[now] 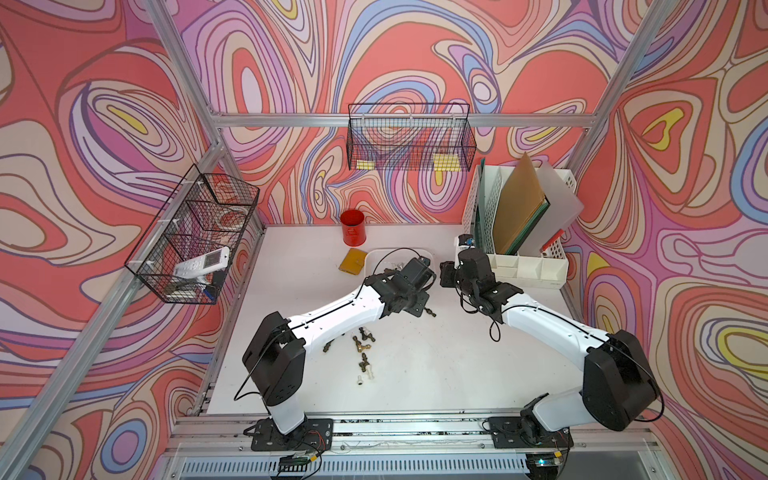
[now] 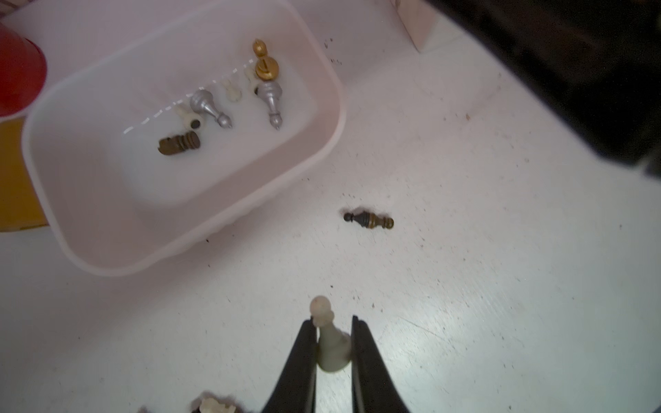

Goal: Put the chess pieces into the storage box
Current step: Place the chess piece in the storage box.

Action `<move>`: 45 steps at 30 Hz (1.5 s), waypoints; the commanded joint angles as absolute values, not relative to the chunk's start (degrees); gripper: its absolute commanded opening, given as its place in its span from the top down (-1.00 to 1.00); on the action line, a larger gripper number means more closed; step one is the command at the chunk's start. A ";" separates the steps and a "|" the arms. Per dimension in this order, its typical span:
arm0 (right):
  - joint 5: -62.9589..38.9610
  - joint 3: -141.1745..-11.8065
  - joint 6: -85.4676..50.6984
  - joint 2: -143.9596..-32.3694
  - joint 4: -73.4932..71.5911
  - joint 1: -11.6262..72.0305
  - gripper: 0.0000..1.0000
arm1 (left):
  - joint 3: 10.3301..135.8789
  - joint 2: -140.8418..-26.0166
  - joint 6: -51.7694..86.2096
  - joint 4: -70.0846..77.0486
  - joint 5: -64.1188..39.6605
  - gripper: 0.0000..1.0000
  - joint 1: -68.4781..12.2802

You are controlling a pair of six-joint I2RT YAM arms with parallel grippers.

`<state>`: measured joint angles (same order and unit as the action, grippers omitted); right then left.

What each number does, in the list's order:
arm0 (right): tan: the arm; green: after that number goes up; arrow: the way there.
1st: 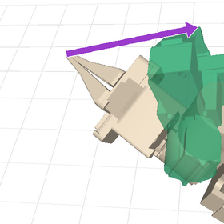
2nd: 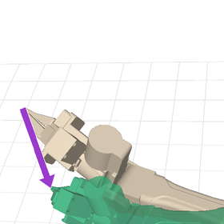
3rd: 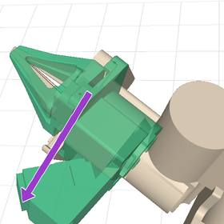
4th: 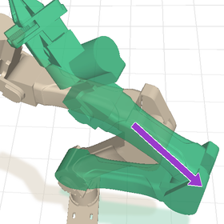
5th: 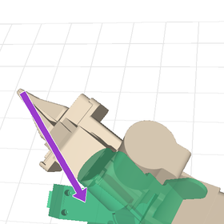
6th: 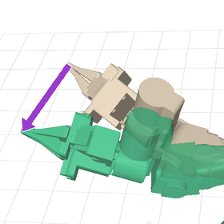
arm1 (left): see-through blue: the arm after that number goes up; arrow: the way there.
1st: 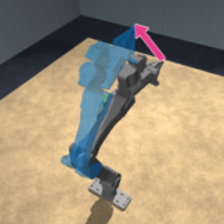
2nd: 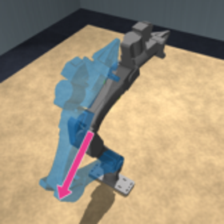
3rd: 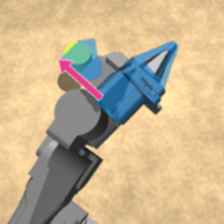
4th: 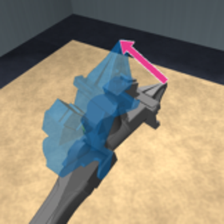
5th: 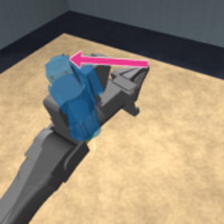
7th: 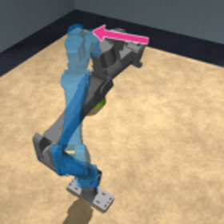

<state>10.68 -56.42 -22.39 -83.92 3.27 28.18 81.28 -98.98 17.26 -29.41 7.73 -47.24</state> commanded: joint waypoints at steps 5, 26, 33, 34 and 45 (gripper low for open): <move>11.55 -54.21 -23.12 -81.15 1.02 28.01 0.41 | 82.12 -103.91 14.38 -11.98 4.35 0.63 -40.33; 13.71 -53.09 -21.43 -80.73 0.00 28.02 0.41 | 87.63 -119.69 15.30 -1.74 0.86 0.49 -33.45; 12.98 -54.29 -20.79 -81.64 1.30 27.91 0.41 | 88.06 -119.32 16.53 -0.98 0.02 0.26 -33.05; 12.54 -54.73 -20.41 -81.94 1.84 28.00 0.41 | 88.07 -119.10 16.52 -1.08 0.07 0.25 -33.05; 5.16 -61.47 -11.01 -88.93 13.26 27.87 0.41 | 86.17 -110.10 16.41 -6.16 0.55 0.24 -32.70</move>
<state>8.69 -58.78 -15.18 -86.28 7.53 28.16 86.41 -115.37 16.12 -3.84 0.56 -33.19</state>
